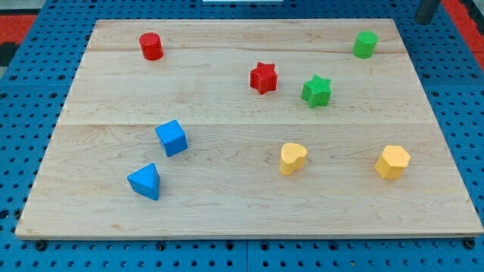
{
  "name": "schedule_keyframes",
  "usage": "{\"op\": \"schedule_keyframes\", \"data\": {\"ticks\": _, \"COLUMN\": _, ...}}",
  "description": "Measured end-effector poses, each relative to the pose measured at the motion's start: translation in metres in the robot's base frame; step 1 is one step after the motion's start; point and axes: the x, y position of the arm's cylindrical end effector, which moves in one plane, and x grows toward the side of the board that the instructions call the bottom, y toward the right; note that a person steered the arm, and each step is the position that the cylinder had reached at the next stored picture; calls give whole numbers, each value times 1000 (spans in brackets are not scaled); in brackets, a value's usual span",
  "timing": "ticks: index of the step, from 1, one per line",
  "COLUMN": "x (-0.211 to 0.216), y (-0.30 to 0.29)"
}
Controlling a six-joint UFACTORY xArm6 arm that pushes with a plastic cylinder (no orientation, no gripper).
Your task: Move the green circle to the right center of the board
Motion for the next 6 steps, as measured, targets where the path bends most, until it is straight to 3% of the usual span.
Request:
{"op": "schedule_keyframes", "data": {"ticks": 1, "x": 8, "y": -22}}
{"op": "schedule_keyframes", "data": {"ticks": 2, "x": 27, "y": -110}}
{"op": "schedule_keyframes", "data": {"ticks": 4, "x": 33, "y": -139}}
{"op": "schedule_keyframes", "data": {"ticks": 5, "x": 107, "y": -133}}
{"op": "schedule_keyframes", "data": {"ticks": 6, "x": 175, "y": -92}}
